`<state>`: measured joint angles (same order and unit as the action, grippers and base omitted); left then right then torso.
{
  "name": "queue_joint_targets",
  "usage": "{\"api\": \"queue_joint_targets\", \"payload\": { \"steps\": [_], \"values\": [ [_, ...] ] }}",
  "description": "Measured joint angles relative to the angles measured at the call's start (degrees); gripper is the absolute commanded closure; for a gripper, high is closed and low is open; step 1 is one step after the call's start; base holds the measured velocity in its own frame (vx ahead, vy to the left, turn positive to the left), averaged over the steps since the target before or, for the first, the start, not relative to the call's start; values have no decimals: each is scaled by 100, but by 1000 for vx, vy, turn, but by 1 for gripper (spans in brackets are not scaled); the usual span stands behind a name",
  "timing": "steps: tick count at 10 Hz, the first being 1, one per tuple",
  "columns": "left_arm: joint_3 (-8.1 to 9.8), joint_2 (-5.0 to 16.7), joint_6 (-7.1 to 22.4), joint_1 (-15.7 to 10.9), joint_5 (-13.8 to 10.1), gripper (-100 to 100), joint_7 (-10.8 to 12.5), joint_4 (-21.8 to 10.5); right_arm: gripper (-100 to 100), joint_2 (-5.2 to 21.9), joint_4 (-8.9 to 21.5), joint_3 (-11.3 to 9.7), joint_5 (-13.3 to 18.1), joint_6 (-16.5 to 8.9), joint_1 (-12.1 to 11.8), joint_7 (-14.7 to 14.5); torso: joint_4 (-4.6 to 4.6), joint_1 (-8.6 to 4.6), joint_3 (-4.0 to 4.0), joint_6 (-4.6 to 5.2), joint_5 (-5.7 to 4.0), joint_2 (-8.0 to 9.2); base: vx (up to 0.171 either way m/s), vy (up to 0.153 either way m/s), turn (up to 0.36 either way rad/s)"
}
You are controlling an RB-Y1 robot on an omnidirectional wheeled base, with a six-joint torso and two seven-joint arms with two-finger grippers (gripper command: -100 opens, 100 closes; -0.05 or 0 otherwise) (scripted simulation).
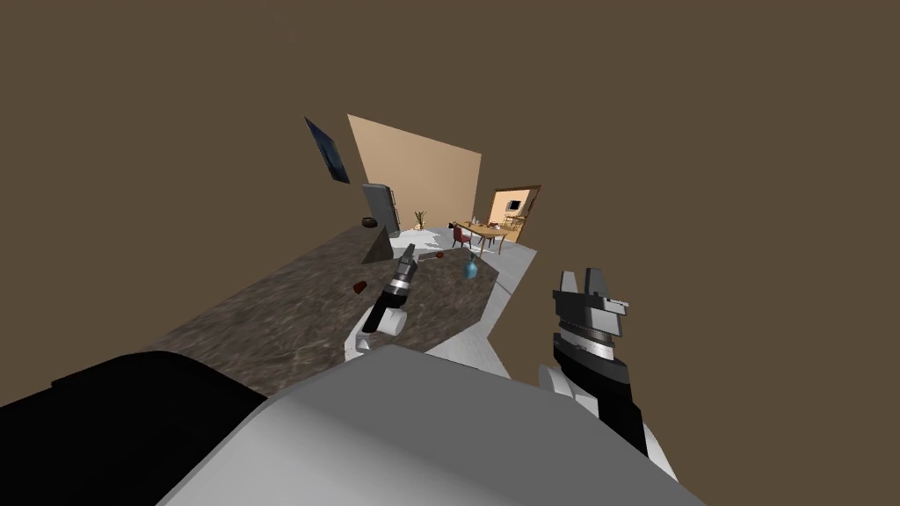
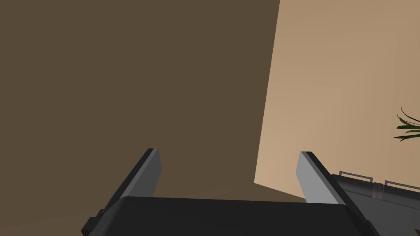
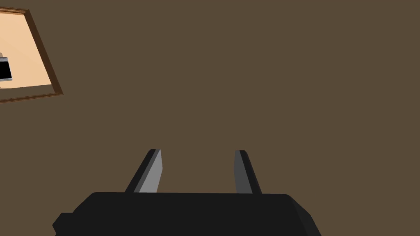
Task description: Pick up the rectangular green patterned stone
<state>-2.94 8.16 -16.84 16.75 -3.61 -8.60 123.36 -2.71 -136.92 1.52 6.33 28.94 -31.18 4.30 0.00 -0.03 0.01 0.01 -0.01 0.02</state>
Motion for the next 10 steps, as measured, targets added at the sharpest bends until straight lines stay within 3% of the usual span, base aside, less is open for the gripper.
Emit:
{"api": "queue_joint_targets", "payload": {
  "steps": [10],
  "values": [
    [67,372,1362,-1293,107,-100,-381,-1393,0,0,0,0,0,0,0,0,0,2,-1,0,0,-2,-8,-8,-57]
  ]
}}
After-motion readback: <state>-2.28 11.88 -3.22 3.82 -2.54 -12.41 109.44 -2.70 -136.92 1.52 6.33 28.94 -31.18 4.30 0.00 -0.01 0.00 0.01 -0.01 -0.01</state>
